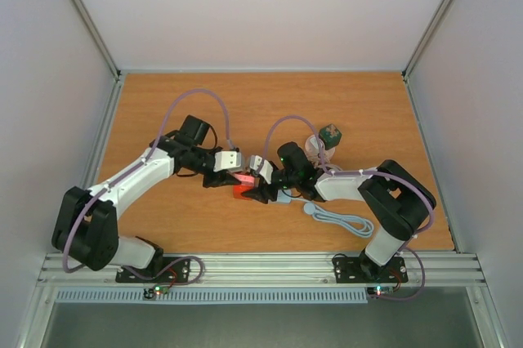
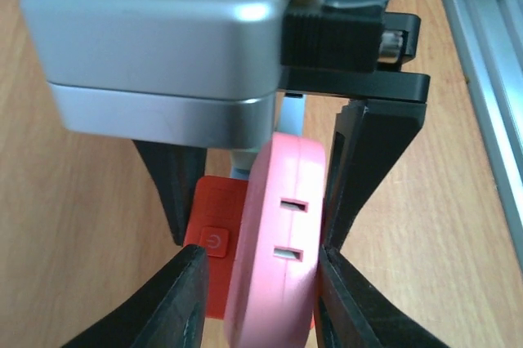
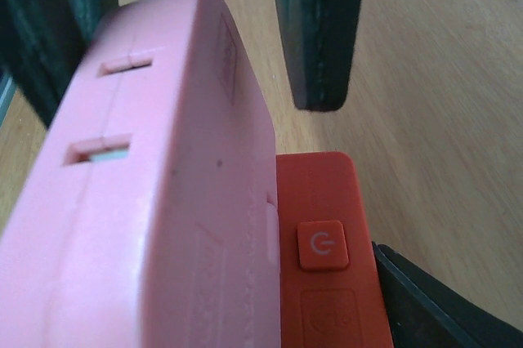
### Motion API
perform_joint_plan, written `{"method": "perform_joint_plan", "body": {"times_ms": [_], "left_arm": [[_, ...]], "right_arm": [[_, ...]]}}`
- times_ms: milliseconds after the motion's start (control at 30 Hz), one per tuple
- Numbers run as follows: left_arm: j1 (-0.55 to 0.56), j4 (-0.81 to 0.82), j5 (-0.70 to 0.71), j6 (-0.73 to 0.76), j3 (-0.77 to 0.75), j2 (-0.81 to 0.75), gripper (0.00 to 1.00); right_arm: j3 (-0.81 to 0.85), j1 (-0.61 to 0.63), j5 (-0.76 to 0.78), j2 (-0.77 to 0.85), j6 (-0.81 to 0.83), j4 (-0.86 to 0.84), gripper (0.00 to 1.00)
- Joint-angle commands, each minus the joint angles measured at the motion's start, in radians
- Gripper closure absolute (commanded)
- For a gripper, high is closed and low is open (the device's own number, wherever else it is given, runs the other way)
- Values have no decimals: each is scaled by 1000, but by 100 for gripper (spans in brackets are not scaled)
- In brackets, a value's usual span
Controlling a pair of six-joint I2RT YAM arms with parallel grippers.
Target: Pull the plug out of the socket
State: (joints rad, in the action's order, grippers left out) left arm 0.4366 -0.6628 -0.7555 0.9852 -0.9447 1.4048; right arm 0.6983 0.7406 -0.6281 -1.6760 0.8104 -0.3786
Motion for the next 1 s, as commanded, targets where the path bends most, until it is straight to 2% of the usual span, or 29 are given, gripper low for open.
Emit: {"method": "perform_joint_plan", "body": {"times_ms": [0,133,300,467,867,967], "left_arm": [[4,130,28,-27,29,-53,65],[4,141,26,-24,38,-79,70],[4,131,7,-19,32,-92,81],[4,111,-18,-13,22,-101,87],[4,83,-35,-18,-7,-125,99],[4,81,-42,-19,-15,-130,99]], "right_arm": [[-14,14,12,-9,21,-55,33],[-14,16,15,-10,27,-54,39],[-21,20,20,-10,28,-56,45],[-35,20,29,-7,37,-54,51],[-59,20,44,-5,45,-52,56],[-67,20,40,-6,48,-50,57]]}}
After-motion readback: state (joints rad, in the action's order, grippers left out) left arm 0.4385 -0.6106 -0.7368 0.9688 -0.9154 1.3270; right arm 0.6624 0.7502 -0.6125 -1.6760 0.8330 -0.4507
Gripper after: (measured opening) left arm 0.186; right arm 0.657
